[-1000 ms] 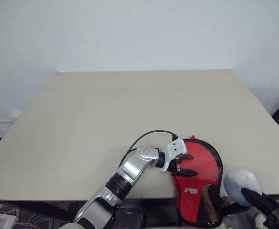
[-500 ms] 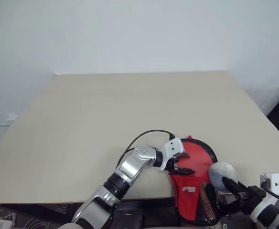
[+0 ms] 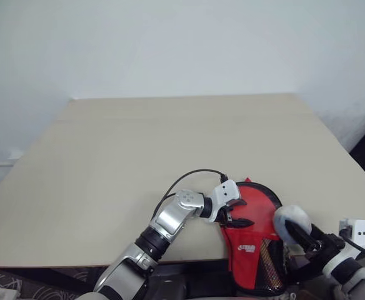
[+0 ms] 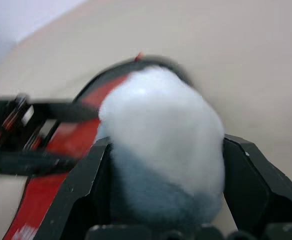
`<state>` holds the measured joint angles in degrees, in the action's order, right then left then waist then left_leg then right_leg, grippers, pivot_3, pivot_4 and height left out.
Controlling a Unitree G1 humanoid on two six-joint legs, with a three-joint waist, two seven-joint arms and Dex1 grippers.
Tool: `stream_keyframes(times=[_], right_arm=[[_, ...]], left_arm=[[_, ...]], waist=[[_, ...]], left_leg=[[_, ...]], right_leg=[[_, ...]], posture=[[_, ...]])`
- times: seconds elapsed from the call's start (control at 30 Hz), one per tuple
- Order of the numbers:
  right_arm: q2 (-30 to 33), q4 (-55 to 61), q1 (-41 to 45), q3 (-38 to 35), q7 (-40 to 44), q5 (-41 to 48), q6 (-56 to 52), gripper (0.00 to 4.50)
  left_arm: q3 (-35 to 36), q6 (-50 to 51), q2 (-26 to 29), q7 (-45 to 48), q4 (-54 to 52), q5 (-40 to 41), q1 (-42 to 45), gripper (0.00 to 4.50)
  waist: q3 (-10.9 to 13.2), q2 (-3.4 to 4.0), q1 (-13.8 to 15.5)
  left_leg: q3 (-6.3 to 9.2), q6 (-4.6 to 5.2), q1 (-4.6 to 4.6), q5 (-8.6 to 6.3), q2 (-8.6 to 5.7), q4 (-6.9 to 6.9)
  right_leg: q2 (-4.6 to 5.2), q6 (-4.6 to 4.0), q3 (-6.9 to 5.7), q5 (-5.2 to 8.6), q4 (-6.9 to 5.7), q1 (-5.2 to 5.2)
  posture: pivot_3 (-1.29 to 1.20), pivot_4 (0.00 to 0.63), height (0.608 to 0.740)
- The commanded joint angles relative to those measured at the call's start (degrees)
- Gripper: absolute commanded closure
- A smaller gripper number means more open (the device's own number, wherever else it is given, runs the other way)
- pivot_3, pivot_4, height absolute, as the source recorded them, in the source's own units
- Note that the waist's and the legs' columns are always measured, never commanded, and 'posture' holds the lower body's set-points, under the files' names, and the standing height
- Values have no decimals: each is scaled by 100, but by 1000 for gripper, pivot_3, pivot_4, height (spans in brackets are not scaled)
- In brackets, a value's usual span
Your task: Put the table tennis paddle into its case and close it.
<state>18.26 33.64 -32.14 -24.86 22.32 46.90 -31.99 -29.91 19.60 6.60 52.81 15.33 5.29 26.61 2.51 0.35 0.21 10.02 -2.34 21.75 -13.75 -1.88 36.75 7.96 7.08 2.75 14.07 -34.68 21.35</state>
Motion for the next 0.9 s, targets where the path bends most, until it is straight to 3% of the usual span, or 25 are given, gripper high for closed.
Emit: stream_keyframes(times=[0.03,0.17,0.4,0.63,0.9], right_arm=[[-227,-10,214,-196,-158,150,341,1421],[-261,-213,324,-37,-99,-165,502,1421],[-252,-510,517,-242,75,-81,772,1421],[-411,-569,958,-809,-124,630,1014,1421],[-173,-191,1025,-372,32,680,846,1421]], left_arm=[[261,182,-21,-202,471,24,-138,1182],[798,570,-230,-214,561,466,22,1182],[1000,541,-275,-151,612,541,224,1182],[1502,1003,-425,-182,585,957,383,1182],[1911,1430,-323,-16,417,1436,639,1182]], waist=[[0,5,1],[1,9,2],[2,12,2],[23,37,2],[42,52,1]], left_leg=[[-1,-1,0,0,0,0],[0,-3,0,-2,0,-3],[-3,-1,0,0,0,-5],[-5,-1,5,0,0,-5],[-7,25,7,15,0,-27]], right_leg=[[0,0,0,0,0,0],[0,0,0,0,-4,5],[-1,1,2,0,-9,7],[-1,1,3,0,-9,11],[-4,10,8,-7,-17,19]], posture=[[0,0,740],[0,0,740],[0,0,740],[0,0,740],[0,0,740]])
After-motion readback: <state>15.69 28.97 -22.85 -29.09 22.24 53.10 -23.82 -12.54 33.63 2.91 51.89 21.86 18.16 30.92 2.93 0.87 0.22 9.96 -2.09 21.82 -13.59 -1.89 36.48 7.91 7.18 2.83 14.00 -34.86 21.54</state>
